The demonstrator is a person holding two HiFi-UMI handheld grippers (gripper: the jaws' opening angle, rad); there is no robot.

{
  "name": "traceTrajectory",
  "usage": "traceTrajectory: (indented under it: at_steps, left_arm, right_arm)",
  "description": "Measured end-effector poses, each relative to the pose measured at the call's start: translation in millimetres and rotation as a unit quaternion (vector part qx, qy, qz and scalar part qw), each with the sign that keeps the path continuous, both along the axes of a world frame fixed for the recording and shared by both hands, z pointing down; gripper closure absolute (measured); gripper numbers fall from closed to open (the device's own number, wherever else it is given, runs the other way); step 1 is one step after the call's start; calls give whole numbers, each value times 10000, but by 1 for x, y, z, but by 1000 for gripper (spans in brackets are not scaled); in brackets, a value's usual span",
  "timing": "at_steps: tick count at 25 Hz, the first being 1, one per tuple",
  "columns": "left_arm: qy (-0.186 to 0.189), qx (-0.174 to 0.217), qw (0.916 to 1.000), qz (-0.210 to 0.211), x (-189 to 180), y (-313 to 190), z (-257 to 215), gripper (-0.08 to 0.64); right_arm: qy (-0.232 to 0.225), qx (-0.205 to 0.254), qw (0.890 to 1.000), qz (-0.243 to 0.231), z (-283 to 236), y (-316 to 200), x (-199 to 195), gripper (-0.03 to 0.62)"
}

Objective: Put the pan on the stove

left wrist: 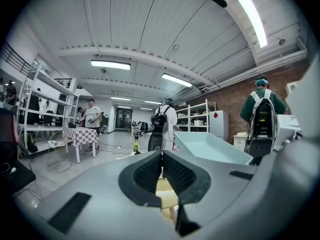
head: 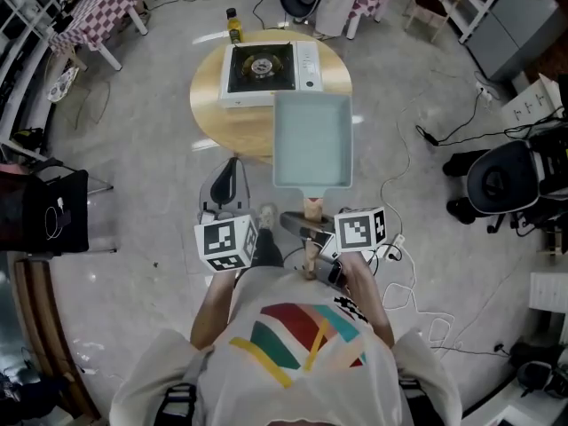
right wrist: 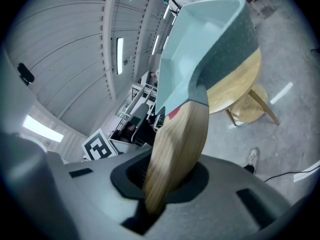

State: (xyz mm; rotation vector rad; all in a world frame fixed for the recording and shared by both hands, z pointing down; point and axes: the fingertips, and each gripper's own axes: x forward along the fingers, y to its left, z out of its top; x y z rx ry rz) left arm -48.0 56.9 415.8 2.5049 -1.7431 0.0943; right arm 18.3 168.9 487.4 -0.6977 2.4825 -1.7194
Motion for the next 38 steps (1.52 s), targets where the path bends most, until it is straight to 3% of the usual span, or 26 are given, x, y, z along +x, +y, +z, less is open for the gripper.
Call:
traceTrajectory:
  at_steps: [16, 26, 33, 38]
  left_arm:
    - [227, 64, 9995, 196, -24, -144, -30, 554]
    - [54, 356, 9987, 347, -60, -235, -43, 554]
    - [101, 360, 9992, 142, -77, -263, -35, 554]
    - [-188, 587, 9979, 180, -91, -312, -29, 554]
  right_arm:
    - [69, -74, 9989, 448, -27, -132, -5, 568]
    - [38, -92, 9985, 543, -32, -220, -35, 566]
    - [-20, -282, 9984, 482, -20, -231, -44, 566]
    - [-36, -436, 9982, 416, -18, -261, -66, 566]
